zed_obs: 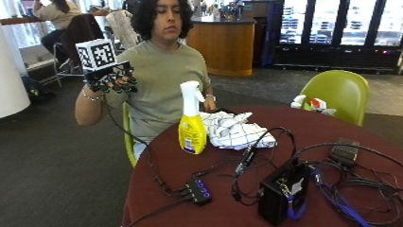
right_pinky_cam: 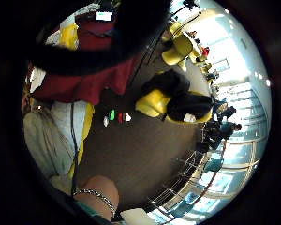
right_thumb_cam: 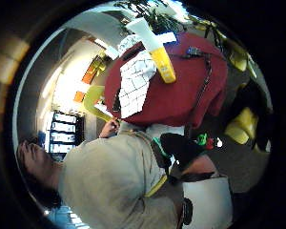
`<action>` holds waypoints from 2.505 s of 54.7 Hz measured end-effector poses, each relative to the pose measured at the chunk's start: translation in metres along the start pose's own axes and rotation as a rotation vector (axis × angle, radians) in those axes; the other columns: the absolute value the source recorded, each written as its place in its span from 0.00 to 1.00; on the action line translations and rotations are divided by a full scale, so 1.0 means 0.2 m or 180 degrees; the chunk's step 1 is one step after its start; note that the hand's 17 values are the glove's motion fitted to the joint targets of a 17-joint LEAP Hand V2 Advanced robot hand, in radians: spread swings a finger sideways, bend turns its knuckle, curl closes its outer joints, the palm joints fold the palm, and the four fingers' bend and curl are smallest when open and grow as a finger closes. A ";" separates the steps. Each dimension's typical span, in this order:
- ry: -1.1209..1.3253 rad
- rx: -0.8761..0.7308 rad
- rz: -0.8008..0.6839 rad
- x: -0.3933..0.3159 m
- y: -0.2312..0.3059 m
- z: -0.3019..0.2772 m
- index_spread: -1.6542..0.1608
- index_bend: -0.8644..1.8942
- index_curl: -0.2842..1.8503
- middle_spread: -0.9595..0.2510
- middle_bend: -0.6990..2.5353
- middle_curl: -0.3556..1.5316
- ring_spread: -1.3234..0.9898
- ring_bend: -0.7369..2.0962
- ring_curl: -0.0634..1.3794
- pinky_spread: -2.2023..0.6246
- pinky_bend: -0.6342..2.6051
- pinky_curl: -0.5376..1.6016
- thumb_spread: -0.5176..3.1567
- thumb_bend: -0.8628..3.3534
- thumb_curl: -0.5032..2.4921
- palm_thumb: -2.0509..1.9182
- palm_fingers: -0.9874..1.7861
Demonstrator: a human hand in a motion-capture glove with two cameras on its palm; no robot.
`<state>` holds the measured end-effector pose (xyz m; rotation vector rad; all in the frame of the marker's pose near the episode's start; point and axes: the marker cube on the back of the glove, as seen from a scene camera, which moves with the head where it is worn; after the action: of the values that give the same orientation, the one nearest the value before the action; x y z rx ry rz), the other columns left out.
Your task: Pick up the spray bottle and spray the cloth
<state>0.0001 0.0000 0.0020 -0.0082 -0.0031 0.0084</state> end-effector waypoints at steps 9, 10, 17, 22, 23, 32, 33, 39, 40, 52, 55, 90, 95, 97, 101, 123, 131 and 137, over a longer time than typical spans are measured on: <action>-0.0126 -0.0014 -0.0040 -0.02 -0.01 0.04 0.73 0.36 0.18 0.76 0.31 0.27 0.55 0.39 0.14 0.84 0.29 0.32 0.34 0.25 0.22 0.64 0.46; -0.0140 -0.0008 -0.0042 -0.03 -0.01 0.04 0.72 0.36 0.18 0.76 0.31 0.27 0.55 0.39 0.15 0.84 0.29 0.33 0.35 0.25 0.22 0.64 0.45; -0.0185 0.0002 -0.0113 -0.05 -0.03 0.04 0.70 0.36 0.19 0.77 0.31 0.29 0.55 0.39 0.17 0.85 0.29 0.35 0.38 0.24 0.23 0.64 0.44; -0.0227 -0.0023 -0.0164 -0.07 -0.05 0.04 0.70 0.36 0.20 0.78 0.31 0.30 0.55 0.40 0.18 0.85 0.30 0.36 0.40 0.23 0.24 0.65 0.44; -0.0248 -0.0015 -0.0165 -0.08 -0.06 0.04 0.69 0.36 0.20 0.78 0.31 0.31 0.55 0.40 0.18 0.85 0.30 0.36 0.40 0.23 0.24 0.65 0.44; -0.0616 0.0270 -0.0138 -0.14 -0.19 0.07 0.69 0.35 0.20 0.79 0.30 0.32 0.55 0.41 0.20 0.85 0.31 0.38 0.41 0.22 0.25 0.66 0.44; -0.0661 0.0299 -0.0132 -0.14 -0.21 0.08 0.69 0.35 0.20 0.79 0.30 0.32 0.55 0.41 0.20 0.85 0.31 0.38 0.41 0.21 0.26 0.66 0.44; -0.1055 0.0401 -0.0016 -0.20 -0.33 0.14 0.69 0.35 0.20 0.80 0.30 0.33 0.55 0.42 0.22 0.86 0.33 0.39 0.42 0.21 0.26 0.67 0.45; -0.1140 0.0409 0.0001 -0.21 -0.34 0.16 0.69 0.34 0.20 0.80 0.30 0.33 0.55 0.42 0.22 0.86 0.34 0.40 0.42 0.21 0.26 0.67 0.45; -0.2357 0.0721 0.0093 -0.33 -0.59 0.30 0.70 0.35 0.19 0.83 0.30 0.35 0.56 0.44 0.24 0.86 0.35 0.41 0.41 0.20 0.27 0.67 0.44; -0.2654 0.1008 0.0267 -0.35 -0.69 0.32 0.70 0.34 0.19 0.83 0.30 0.35 0.57 0.44 0.25 0.86 0.36 0.41 0.41 0.20 0.27 0.68 0.44; -0.3049 0.2369 0.0833 -0.47 -1.35 0.50 0.74 0.34 0.18 0.85 0.31 0.37 0.60 0.47 0.27 0.85 0.36 0.42 0.38 0.20 0.29 0.71 0.43; -0.3165 0.1969 0.0778 -0.46 -1.42 0.53 0.75 0.35 0.19 0.86 0.30 0.37 0.61 0.48 0.27 0.85 0.37 0.42 0.38 0.20 0.29 0.71 0.43; -0.3275 0.1705 0.0617 -0.45 -1.43 0.54 0.77 0.39 0.21 0.86 0.30 0.37 0.61 0.47 0.27 0.84 0.36 0.42 0.38 0.20 0.29 0.71 0.48; -0.3660 0.1365 0.0628 -0.43 -1.46 0.53 0.78 0.44 0.23 0.82 0.31 0.37 0.58 0.46 0.24 0.82 0.33 0.39 0.38 0.20 0.29 0.71 0.62; -0.3383 0.1177 0.0223 -0.39 -1.33 -0.09 0.78 0.40 0.32 0.67 0.36 0.43 0.51 0.45 0.32 0.72 0.31 0.42 0.29 0.20 0.35 0.77 0.83; -0.2402 -0.0036 -0.0060 -0.52 -1.35 -0.20 0.77 0.42 0.34 0.66 0.37 0.45 0.50 0.46 0.33 0.71 0.31 0.42 0.26 0.20 0.37 0.77 0.84; -0.1788 -0.0855 -0.0085 -0.61 -1.41 -0.15 0.77 0.43 0.35 0.66 0.37 0.45 0.50 0.46 0.34 0.70 0.32 0.43 0.24 0.20 0.37 0.77 0.84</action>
<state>-0.1191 -0.2839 -0.0251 -0.2741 -0.5661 -0.0166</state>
